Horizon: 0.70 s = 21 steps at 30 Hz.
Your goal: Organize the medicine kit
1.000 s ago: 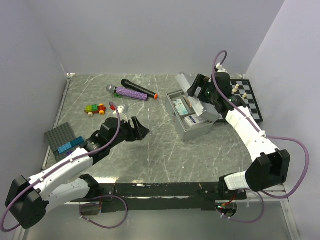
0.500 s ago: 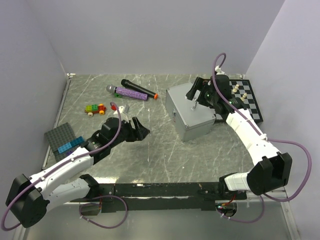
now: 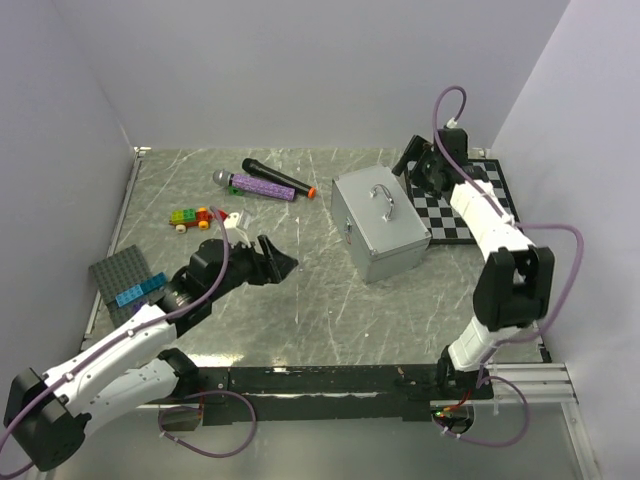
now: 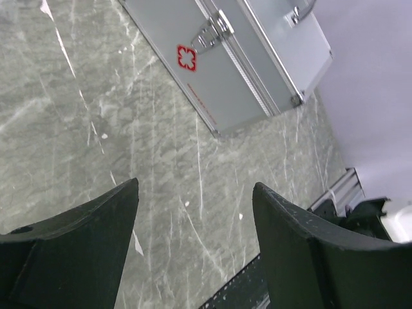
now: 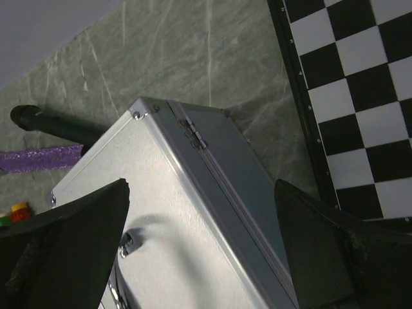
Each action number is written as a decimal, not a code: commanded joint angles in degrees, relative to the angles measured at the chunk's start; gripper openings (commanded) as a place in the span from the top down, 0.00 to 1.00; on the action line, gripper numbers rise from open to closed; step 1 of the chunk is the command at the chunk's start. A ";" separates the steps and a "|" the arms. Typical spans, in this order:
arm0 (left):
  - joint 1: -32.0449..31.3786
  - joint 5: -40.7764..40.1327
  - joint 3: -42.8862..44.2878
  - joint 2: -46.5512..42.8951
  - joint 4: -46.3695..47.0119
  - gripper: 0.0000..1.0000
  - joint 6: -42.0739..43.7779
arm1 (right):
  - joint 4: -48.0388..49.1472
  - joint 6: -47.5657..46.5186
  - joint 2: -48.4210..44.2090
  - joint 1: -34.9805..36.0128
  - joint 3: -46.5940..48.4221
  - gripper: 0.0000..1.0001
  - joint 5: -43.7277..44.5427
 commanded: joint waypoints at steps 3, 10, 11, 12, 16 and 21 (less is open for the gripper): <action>-0.06 4.13 -3.93 -5.69 0.17 0.24 0.67 | 4.42 0.86 9.14 -1.70 8.55 0.00 -14.93; -0.07 3.96 -6.57 -11.50 -2.72 0.23 0.23 | 7.42 -1.07 13.62 0.06 8.11 0.01 -24.78; -0.06 3.87 -6.84 -12.03 -2.99 0.23 0.23 | 7.51 -1.60 13.97 0.32 7.94 0.02 -26.09; -0.15 3.78 -7.10 -12.47 -3.08 0.23 0.23 | 8.12 -2.04 13.98 0.76 7.24 0.04 -26.98; -0.06 5.44 -7.72 -12.73 -2.73 0.23 -0.38 | 10.67 -4.24 13.80 1.73 4.69 0.07 -31.10; -0.06 7.03 -7.89 -12.73 -2.38 0.24 -0.91 | 11.29 -7.58 14.42 3.40 3.28 0.09 -37.52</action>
